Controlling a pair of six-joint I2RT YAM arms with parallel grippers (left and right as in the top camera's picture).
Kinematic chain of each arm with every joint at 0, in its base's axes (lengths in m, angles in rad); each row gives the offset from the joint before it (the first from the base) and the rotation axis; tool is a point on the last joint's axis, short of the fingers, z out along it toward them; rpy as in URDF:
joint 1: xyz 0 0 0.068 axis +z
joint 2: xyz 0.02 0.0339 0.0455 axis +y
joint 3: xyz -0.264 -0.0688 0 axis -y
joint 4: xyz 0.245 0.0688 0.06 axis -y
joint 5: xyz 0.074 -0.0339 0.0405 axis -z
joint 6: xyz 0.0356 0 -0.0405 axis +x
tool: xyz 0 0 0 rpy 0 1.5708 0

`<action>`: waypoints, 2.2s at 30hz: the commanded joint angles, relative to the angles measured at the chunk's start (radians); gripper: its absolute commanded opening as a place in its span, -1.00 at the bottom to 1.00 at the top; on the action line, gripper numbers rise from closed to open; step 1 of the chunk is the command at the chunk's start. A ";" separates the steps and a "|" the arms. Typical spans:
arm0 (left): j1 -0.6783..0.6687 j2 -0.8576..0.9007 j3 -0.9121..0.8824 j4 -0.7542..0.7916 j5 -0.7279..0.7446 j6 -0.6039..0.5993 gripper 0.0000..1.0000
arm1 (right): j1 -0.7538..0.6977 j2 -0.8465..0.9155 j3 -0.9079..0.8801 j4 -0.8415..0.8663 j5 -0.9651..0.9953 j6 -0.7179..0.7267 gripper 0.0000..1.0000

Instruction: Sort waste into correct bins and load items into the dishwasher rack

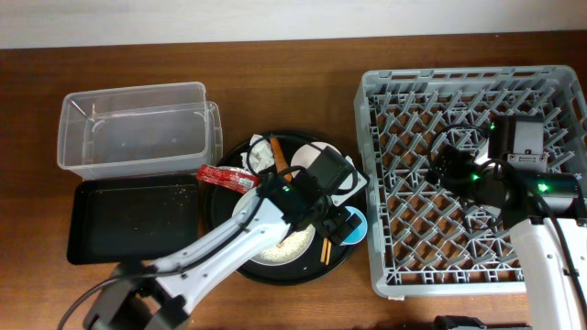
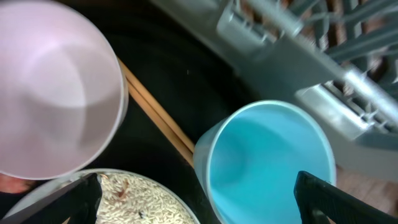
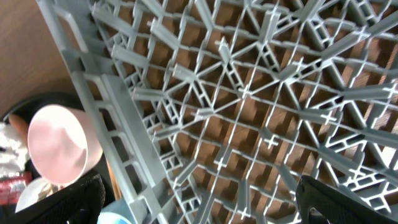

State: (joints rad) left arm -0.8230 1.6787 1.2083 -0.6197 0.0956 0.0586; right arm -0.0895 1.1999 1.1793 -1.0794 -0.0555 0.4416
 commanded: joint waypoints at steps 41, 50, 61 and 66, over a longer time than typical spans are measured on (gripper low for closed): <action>0.702 0.023 0.412 -0.370 1.357 0.066 -1.00 | 0.094 0.076 0.016 0.661 -1.279 -0.347 0.97; 0.679 0.023 0.412 -0.369 1.375 0.067 -1.00 | 0.268 0.077 0.016 0.718 -1.173 -0.328 0.96; 0.659 0.023 0.412 -0.366 1.329 0.067 -1.00 | 0.346 0.071 0.016 0.770 -1.033 -0.274 0.36; 0.660 0.023 0.412 -0.366 1.312 0.067 0.98 | 0.340 0.056 0.016 0.764 -1.031 -0.275 0.29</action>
State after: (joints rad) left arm -0.1627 1.6943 1.6207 -0.9836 1.4139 0.1146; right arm 0.2516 1.2774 1.1873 -0.3126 -1.1175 0.1585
